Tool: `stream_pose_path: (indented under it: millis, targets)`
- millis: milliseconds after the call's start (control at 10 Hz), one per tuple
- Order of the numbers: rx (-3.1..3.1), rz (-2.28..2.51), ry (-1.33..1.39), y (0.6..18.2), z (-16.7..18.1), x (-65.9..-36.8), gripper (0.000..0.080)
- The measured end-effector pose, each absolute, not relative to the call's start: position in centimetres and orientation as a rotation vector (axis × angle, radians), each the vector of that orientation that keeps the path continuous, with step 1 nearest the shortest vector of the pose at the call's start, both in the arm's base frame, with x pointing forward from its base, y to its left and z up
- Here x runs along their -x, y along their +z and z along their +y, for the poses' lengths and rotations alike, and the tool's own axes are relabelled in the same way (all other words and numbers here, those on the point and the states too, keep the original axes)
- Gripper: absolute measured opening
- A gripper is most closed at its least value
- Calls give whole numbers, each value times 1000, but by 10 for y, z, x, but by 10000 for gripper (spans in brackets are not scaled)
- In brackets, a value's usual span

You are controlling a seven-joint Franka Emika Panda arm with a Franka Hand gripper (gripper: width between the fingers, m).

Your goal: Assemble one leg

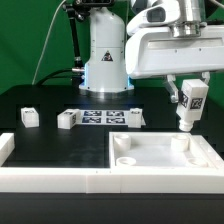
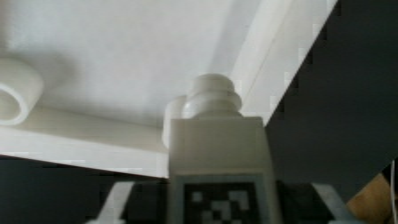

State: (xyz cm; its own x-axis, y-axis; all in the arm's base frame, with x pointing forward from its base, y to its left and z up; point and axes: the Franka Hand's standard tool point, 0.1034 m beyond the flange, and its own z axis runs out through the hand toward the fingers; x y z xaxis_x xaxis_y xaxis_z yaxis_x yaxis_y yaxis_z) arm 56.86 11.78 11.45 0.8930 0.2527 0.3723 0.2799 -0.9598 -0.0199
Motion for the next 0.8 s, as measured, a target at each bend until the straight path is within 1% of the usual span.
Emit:
stream_pose_path:
  millis: [400,800]
  targets:
    - [2970,-458,-612,103,118,-610,290]
    - [2967,-458,-606,84,119,-619,290]
